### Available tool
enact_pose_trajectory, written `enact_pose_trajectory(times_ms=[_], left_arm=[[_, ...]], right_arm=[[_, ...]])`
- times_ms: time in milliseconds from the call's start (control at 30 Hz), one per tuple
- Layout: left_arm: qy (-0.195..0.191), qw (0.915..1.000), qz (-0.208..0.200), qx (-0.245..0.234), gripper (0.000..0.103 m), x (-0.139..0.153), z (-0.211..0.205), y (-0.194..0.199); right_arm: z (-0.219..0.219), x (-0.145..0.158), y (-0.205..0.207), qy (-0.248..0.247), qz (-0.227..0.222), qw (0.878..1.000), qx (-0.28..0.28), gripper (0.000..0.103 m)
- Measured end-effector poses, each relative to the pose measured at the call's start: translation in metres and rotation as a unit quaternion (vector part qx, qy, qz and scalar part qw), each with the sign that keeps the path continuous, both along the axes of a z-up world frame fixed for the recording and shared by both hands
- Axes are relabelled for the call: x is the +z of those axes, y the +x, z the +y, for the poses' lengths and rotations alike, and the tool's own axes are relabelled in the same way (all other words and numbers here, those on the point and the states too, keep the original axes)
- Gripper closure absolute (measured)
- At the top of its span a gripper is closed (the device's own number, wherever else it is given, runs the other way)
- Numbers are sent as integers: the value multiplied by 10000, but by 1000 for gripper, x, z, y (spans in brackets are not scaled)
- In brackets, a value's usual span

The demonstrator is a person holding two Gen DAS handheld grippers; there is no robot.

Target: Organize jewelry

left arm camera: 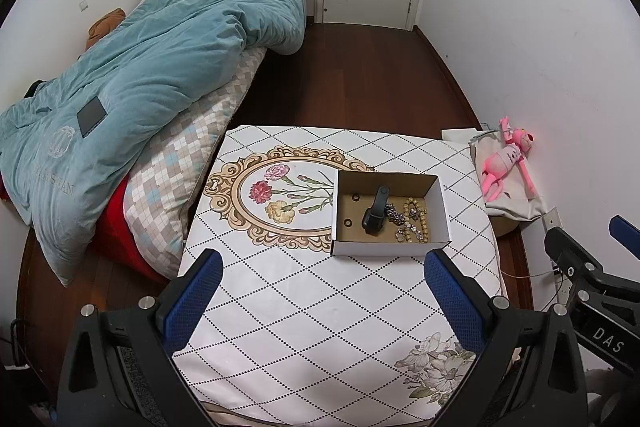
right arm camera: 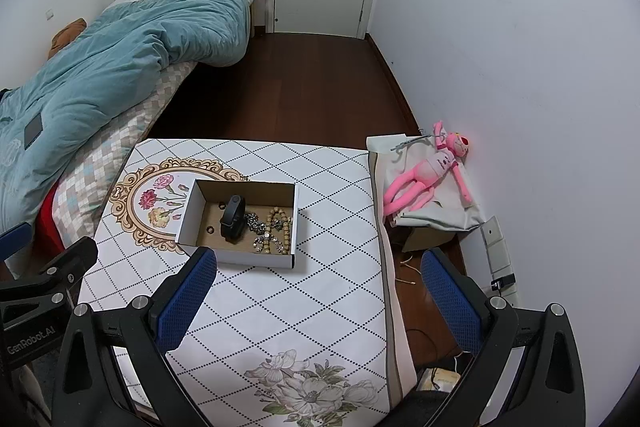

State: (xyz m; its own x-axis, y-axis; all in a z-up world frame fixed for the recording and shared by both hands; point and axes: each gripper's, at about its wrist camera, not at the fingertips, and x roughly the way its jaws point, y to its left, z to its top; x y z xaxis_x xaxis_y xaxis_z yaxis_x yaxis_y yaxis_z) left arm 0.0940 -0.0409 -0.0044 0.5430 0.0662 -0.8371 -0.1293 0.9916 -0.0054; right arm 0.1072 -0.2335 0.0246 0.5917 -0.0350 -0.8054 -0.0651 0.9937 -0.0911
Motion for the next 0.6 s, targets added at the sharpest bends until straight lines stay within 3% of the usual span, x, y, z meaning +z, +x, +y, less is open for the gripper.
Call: enact_pose_trajectory(times_ms=[600], left_arm=[[-15, 10000, 23, -20, 0, 0, 0, 0]], right_arm=[[-4, 0, 2, -9, 16, 10000, 2, 0]])
